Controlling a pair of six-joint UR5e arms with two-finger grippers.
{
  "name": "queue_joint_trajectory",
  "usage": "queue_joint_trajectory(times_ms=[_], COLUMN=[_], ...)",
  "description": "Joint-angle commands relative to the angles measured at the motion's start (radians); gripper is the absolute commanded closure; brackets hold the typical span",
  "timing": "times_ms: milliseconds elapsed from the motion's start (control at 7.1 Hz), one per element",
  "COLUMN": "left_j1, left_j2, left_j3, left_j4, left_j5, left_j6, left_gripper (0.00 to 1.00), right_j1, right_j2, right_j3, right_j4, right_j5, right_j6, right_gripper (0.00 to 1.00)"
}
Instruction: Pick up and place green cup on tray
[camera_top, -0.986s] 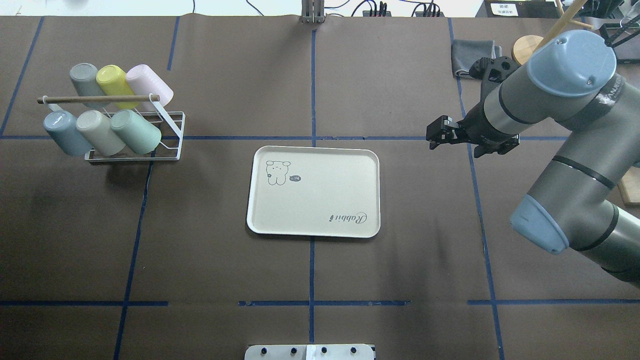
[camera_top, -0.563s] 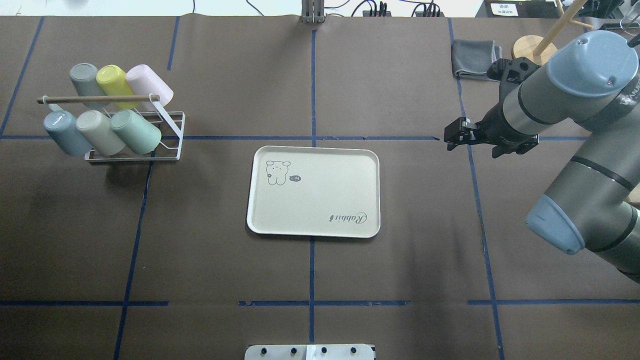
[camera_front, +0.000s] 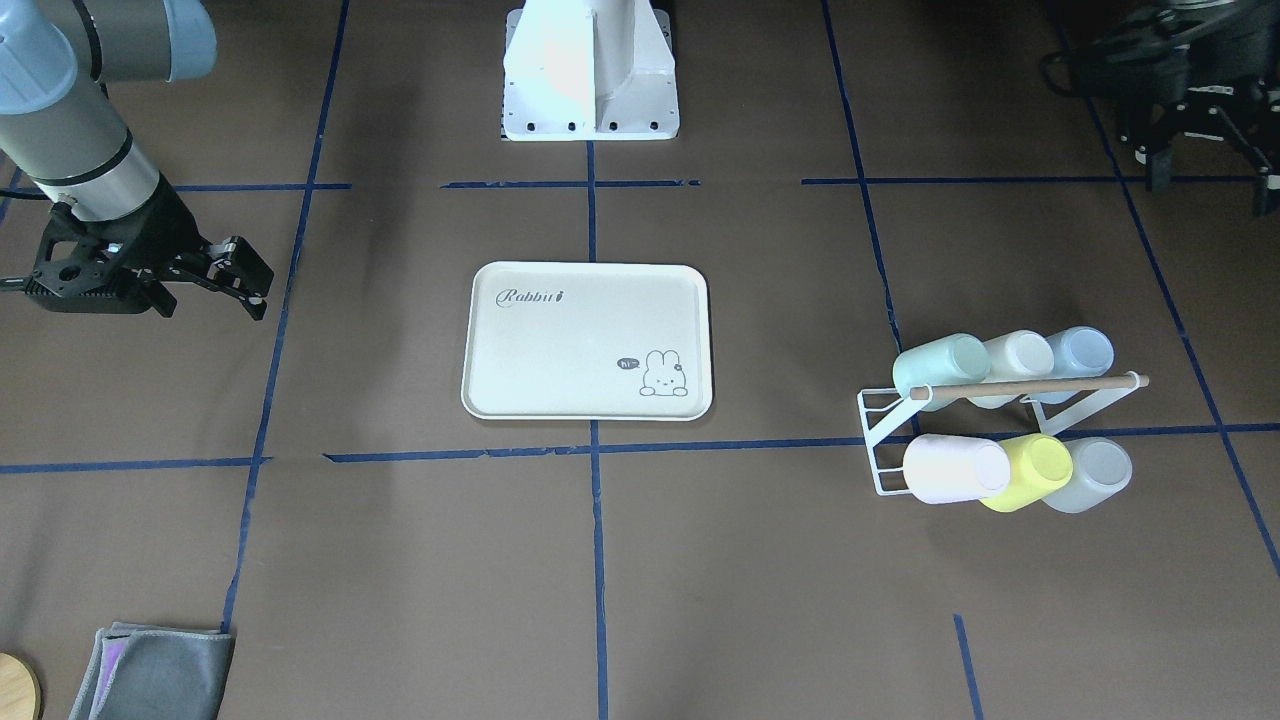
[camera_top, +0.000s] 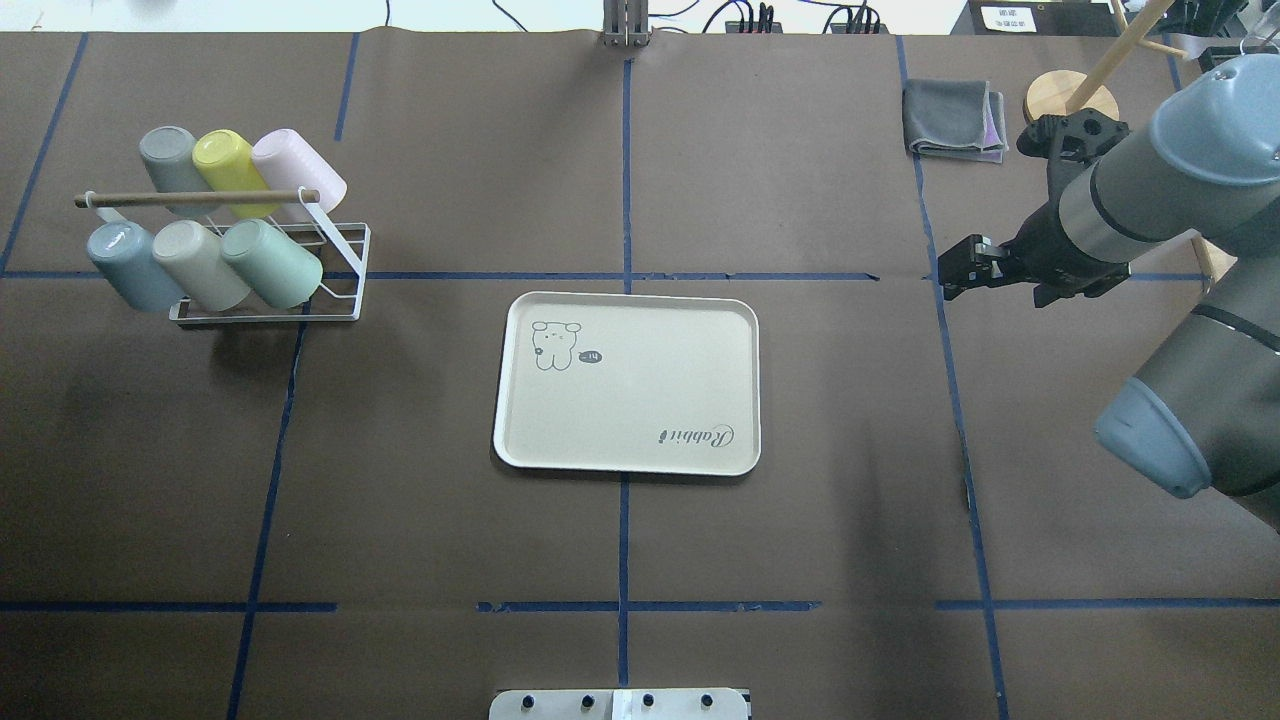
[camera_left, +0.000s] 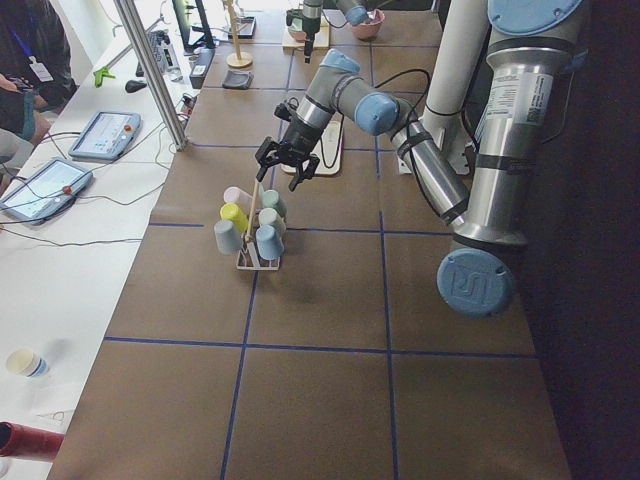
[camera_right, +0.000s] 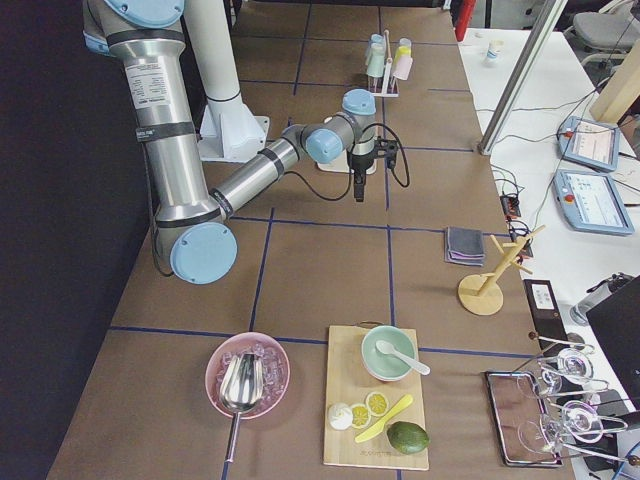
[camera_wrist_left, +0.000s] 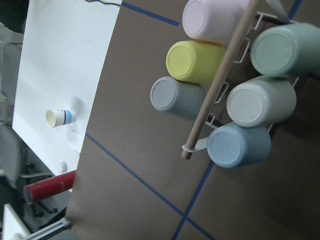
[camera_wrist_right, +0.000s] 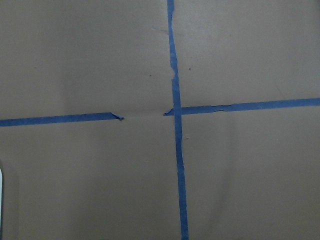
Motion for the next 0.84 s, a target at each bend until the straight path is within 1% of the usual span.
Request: queue_joint_trajectory(times_ms=[0, 141, 282, 422, 704], left_j1=[0.223, 0.298, 0.340, 0.370, 0.447], left_j2=[-0.182, -0.233, -0.237, -0.238, -0.246], left_j3=[-0.004, 0.005, 0.048, 0.118, 0.271], left_j4=[0.324, 0.436, 0.448, 0.448, 0.446], left_j5=[0.271, 0.310, 0.386, 0.458, 0.557], left_j6=[0.031, 0.042, 0.080, 0.127, 0.129], left_gripper=[0.00, 0.00, 0.00, 0.00, 0.00], right_j1=[0.019, 0.033, 0.046, 0.050, 0.048], right_j2=[-0.009, -0.020, -0.023, -0.023, -0.021], right_j3=[-0.004, -0.005, -0.012, -0.015, -0.015], right_j4=[0.000, 0.000, 0.000, 0.000, 0.001], right_j5=[0.006, 0.016, 0.032, 0.035, 0.033], right_j6=[-0.027, -0.053, -0.067, -0.067, -0.067], right_gripper=[0.00, 0.00, 0.00, 0.00, 0.00])
